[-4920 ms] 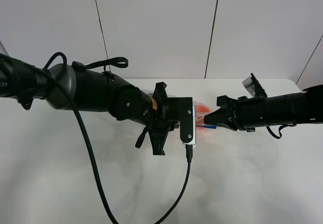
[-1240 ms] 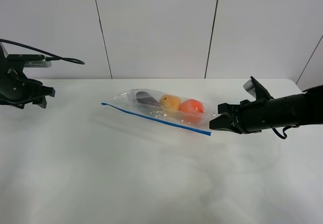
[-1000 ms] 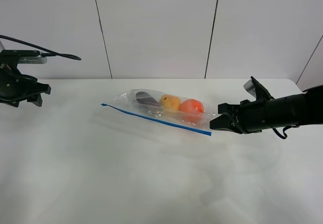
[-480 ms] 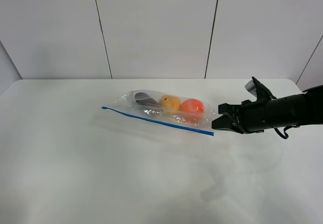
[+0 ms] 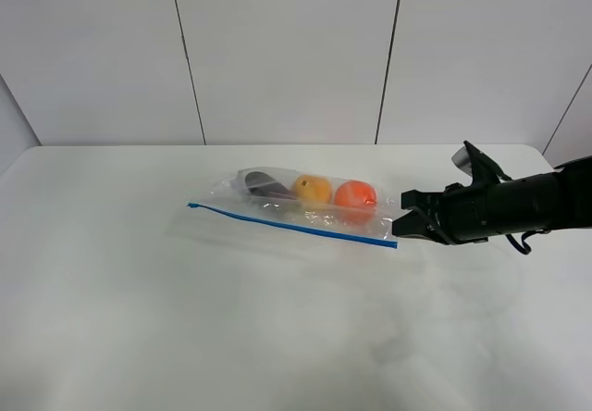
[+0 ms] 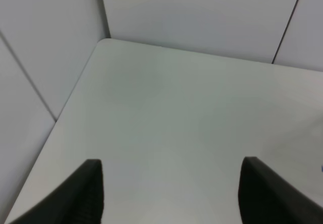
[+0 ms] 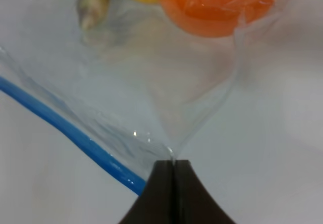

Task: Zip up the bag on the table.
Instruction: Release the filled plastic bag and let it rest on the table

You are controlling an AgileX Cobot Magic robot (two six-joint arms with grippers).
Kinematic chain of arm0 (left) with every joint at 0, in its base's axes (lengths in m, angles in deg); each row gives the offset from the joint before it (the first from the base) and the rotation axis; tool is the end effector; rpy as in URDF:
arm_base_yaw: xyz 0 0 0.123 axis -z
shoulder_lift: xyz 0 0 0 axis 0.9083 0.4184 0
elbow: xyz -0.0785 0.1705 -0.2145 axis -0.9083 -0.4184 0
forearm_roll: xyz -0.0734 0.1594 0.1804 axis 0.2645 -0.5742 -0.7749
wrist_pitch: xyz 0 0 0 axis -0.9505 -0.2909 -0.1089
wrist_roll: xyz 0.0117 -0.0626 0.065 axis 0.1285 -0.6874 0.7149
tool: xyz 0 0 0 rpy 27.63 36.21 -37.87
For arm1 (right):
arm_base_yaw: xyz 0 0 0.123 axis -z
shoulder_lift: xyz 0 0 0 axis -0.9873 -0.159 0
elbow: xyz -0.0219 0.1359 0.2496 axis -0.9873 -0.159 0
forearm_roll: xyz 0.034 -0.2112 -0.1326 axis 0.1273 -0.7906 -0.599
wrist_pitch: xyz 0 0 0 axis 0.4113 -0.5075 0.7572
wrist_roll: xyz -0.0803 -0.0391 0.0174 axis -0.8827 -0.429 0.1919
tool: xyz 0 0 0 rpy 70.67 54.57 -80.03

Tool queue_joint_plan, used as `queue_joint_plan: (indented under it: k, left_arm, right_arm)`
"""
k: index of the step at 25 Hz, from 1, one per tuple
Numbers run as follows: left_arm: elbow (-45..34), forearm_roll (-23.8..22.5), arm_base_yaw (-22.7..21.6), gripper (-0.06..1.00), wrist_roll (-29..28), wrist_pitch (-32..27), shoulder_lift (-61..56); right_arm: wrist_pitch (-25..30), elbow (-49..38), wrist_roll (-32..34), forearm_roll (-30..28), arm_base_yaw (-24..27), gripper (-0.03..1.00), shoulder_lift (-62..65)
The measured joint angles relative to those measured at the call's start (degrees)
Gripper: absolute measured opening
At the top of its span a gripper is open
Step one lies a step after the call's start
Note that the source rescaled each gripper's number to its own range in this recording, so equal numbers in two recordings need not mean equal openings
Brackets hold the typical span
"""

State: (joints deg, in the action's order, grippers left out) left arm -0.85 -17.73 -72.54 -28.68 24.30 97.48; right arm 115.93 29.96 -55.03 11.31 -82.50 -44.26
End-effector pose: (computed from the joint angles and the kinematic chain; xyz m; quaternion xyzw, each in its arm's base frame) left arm 0.0938 0.0227 0.4429 -0.0930 0.8484 0.0770 0.5154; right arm 0.2918 0.0567 0.1526 -0.0194 0.9224 0.2894 0.2551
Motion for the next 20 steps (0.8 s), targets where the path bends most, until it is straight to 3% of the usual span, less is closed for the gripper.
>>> queue_joint_plan:
  k: [4,14,20]
  left_arm:
    - [-3.12,1.10,0.00,0.69,0.18,-5.00,-6.86]
    - [-24.29,2.14,0.00,0.69,0.30,-5.58,-28.15]
    - [-30.55,2.70,0.00,0.69,0.30,-5.89,-31.89]
  right_arm:
    - [-0.96,0.00,0.17,0.00,0.00,0.00,0.00]
    - [-1.18,0.00,0.17,0.14,0.00,0.00,0.00]
    - [-1.24,0.00,0.17,0.14,0.00,0.00,0.00]
